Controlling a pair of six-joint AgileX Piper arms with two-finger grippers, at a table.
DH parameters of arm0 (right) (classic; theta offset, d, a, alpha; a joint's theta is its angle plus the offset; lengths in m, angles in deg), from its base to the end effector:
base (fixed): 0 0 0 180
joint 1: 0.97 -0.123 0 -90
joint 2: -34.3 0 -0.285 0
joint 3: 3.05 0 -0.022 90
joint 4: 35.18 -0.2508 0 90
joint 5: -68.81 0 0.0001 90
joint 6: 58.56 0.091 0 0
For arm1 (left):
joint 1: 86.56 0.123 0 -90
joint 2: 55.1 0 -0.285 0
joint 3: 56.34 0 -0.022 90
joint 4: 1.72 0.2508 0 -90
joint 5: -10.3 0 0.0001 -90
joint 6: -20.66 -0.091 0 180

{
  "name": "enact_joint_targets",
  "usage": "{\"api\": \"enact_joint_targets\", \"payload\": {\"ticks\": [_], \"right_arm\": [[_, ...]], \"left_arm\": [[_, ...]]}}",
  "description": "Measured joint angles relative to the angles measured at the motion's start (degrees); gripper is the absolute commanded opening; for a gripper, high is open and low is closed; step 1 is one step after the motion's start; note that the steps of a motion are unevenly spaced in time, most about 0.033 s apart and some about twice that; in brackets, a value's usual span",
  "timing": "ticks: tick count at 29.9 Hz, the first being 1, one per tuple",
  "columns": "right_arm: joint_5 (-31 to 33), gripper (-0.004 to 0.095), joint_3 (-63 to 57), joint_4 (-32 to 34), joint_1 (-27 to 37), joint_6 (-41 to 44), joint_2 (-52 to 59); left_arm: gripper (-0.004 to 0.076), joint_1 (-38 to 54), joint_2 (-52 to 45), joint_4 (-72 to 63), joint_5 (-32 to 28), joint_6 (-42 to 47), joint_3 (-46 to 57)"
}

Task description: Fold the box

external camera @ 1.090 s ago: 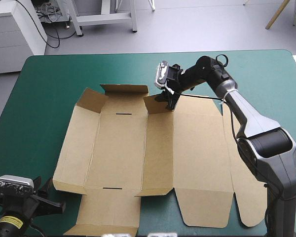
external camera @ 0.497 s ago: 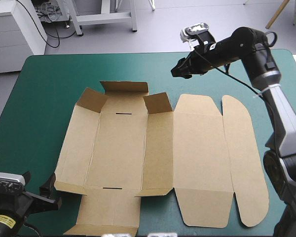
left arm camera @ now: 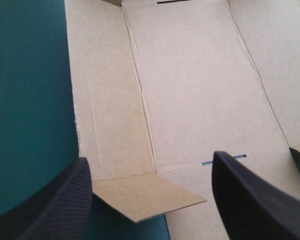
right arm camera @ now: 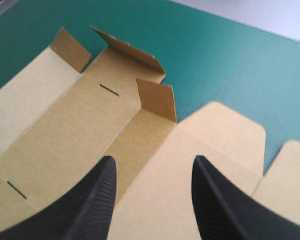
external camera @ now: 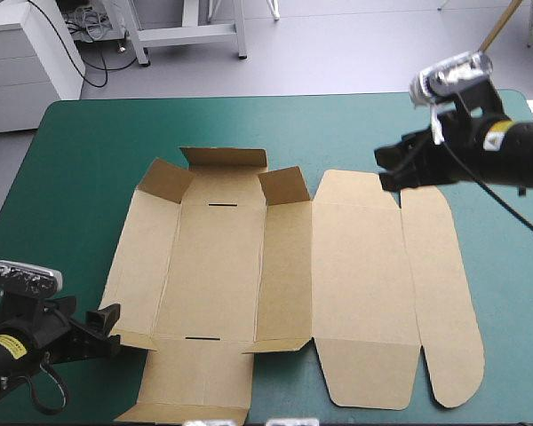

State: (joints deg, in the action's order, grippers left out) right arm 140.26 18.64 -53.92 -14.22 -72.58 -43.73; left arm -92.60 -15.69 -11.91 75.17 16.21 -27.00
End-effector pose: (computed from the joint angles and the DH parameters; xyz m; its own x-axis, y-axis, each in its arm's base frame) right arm 0.1949 0.0744 0.5071 -0.5157 -0.2552 -0.8179 -0.5311 0.8443 0.0714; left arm 0.0690 -0.0220 0.3537 -0.6813 0.0736 -0.7283 0.2209 0.9692 -0.1087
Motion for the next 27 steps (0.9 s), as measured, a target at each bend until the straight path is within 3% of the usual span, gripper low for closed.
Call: {"api": "enact_joint_targets", "payload": {"ticks": [6, 13, 21, 27], "right_arm": [[-0.2, 0.0431, -18.51, 5.4, 0.0, 4.8, 16.37], [-0.26, 0.0433, -35.0, 5.83, 0.0, 9.22, 29.81], [-1.22, 0.0439, -47.72, 4.08, 0.0, 10.1, 37.33], [-3.96, 0.0542, -50.19, 2.19, 0.0, 7.54, 37.53]], "left_arm": [[0.049, 0.0, 4.3, -0.18, 3.12, -1.34, -1.47], [0.049, 0.0, 12.26, 3.9, 6.13, -1.9, -3.31], [0.049, 0.0, 18.67, 11.63, 6.52, 0.5, -6.57], [0.049, 0.0, 22.16, 18.2, 6.52, 3.48, -4.54]]}}
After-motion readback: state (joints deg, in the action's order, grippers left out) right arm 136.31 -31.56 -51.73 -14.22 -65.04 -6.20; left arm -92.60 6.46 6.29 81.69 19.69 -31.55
